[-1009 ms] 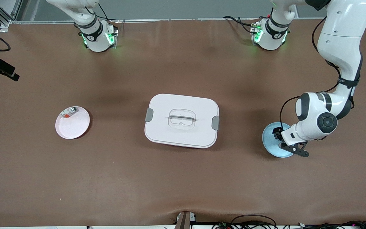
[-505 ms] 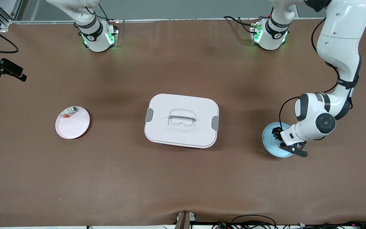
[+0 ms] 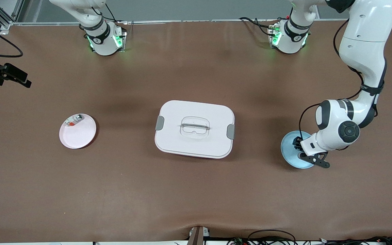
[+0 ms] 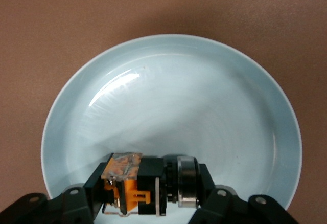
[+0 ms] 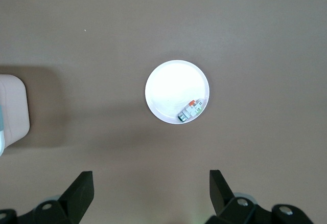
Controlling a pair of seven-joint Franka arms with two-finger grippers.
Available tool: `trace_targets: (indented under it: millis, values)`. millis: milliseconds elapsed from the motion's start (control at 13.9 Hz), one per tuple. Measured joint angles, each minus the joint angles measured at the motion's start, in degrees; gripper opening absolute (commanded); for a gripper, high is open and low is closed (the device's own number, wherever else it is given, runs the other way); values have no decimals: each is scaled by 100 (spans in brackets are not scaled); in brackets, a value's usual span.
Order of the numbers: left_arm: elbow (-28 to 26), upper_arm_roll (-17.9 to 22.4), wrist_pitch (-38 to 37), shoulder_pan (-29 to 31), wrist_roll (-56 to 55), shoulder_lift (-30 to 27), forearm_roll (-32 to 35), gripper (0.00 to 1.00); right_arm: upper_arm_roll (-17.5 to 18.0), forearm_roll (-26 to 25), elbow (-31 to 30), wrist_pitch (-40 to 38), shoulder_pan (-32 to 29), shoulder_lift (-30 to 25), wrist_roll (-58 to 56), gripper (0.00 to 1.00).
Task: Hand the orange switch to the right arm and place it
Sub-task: 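Close the left gripper on the orange switch, then lift the switch with the left gripper and carry it over the box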
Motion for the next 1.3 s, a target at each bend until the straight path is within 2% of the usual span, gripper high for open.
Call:
trace_targets:
  millis: [721, 1081, 1298]
  values:
    - [99, 5, -71, 39, -126, -135, -3, 26, -25, 4, 15, -116, 0, -79, 135, 100]
    - [286, -142, -1029, 29, -1142, -680, -4, 26, -23, 6, 7, -127, 1, -76, 137, 100]
    - [785, -224, -2259, 14, -1485, -956, -6, 26, -18, 7, 6, -132, 6, -76, 137, 100]
